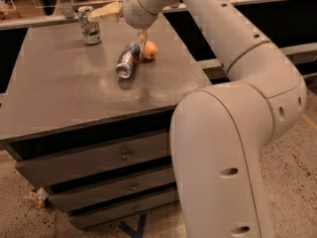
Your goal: Place redbull can upright
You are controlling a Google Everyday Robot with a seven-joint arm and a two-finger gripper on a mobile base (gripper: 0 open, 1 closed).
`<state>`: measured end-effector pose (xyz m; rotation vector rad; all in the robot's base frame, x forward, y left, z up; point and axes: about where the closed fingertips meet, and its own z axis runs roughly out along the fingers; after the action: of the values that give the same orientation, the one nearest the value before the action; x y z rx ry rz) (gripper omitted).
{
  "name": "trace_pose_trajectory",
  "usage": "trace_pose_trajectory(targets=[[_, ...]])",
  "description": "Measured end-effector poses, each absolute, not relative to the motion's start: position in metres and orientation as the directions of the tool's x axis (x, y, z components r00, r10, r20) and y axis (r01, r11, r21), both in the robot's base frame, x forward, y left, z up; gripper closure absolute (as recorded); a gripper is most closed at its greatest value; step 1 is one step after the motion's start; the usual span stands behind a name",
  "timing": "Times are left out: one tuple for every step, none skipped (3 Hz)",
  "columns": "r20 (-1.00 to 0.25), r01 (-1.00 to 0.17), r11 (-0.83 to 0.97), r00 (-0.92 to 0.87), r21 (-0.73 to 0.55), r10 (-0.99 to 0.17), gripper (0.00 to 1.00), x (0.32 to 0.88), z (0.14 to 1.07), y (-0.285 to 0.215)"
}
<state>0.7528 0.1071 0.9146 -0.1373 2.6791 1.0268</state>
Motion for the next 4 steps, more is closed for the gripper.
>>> trace_pose_trajectory(targets=[[-0.267,-0.155,0.755,-0.963,0.637,0.027,0.00,0.759,0.905,0.106],[-0.251,-0.138,0.755,-0.967,0.641,0.037,0.00,0.762,0.896,0.108],[-0.230,-0.118,0.752,-0.972,0.648,0.046,0.00,0.764,0.885,0.112],[-0.222,-0.112,0.753,-0.974,0.649,0.046,0.00,0.764,0.880,0.113]])
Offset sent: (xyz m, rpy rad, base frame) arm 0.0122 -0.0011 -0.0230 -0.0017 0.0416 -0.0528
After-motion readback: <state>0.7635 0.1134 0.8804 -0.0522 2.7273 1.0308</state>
